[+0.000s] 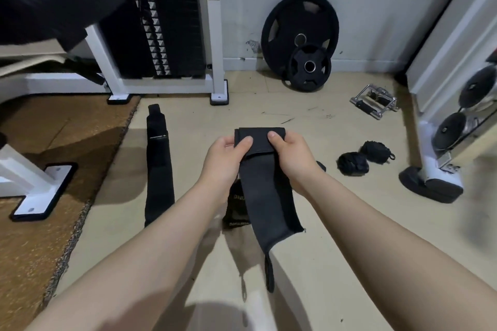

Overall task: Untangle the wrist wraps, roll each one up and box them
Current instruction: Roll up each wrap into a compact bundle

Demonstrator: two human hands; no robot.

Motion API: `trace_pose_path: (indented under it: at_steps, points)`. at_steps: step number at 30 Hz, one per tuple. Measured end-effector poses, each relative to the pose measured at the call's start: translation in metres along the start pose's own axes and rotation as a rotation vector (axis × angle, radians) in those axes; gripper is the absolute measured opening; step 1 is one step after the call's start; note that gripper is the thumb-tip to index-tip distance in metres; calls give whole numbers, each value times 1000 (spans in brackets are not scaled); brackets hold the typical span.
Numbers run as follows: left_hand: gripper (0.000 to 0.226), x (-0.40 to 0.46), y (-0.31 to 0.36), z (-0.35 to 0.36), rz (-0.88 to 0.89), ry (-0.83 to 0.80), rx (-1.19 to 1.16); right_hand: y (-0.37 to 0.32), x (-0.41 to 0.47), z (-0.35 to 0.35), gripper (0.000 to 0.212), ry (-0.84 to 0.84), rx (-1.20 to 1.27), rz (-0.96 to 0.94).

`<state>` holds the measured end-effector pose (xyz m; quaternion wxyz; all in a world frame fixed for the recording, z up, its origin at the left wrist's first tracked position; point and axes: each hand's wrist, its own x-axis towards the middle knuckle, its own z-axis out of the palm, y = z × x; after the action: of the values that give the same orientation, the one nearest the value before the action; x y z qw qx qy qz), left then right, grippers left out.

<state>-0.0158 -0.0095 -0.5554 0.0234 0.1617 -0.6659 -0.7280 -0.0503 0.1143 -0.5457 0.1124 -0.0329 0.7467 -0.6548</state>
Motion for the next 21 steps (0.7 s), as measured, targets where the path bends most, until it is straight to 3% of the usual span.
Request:
trace_pose_path:
  at_steps: [5, 10, 16, 19, 21]
  points:
    - [26, -7, 32, -1, 36, -43, 119, -31, -10, -6, 24, -104, 14, -32]
    - [18, -5, 67, -3, 135, -80, 83, -56, -21, -9, 27, -112, -4, -74]
    - [15, -4, 66, 0, 195, 66, -60, -55, -36, -10, 38, -209, 10, 96]
    - [16, -1, 55, -6, 138, 152, -129, -41, -39, -16, 71, -225, -72, 182]
    - [26, 4, 47, -15, 105, 180, -152, -34, -42, -19, 79, -244, -163, 220]
